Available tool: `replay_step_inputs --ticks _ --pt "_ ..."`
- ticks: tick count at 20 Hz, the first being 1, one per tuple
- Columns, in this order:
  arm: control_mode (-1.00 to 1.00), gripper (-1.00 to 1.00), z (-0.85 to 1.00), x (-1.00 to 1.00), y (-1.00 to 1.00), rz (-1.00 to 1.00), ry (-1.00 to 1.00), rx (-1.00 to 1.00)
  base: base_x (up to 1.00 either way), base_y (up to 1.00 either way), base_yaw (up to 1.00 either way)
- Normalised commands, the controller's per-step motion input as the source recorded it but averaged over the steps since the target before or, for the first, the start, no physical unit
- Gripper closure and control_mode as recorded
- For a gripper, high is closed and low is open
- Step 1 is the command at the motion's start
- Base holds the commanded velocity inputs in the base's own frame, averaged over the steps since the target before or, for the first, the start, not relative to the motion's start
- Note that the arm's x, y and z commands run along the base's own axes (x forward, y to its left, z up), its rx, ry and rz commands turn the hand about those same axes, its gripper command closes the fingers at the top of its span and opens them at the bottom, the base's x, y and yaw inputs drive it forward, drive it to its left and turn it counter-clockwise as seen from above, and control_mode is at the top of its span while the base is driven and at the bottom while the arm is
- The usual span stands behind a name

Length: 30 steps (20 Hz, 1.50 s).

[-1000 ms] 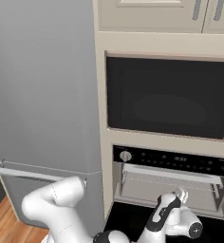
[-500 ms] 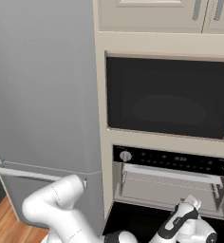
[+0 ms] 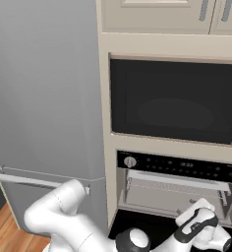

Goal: Take the fish from the oven and place it on the plate on the counter.

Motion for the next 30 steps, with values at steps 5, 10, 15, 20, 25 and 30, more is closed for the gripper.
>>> replay_step_inputs --ticks 5,10,15,20,25,30 --pt "-1.00 -1.00 -0.50 0.02 0.00 0.00 0.00 0.19 0.00 0.00 0.00" --pt "-1.00 -1.00 -0.37 0.15 0.15 0.00 -0.03 0.13 0.00 0.00 0.00" --pt "-1.00 -1.00 -0.15 0.08 0.12 -0.03 -0.13 0.03 0.00 0.00 0.00" --pt "-1.00 -1.00 -0.31 0.04 0.09 -0.02 -0.25 0.08 0.00 0.00 0.00" --pt "-1.00 -1.00 -0.34 0.08 0.16 0.00 -0.28 0.01 0.00 0.00 0.00" --pt "-1.00 -1.00 -0.21 0.02 0.04 0.00 -0.30 0.01 0.00 0.00 0.00"
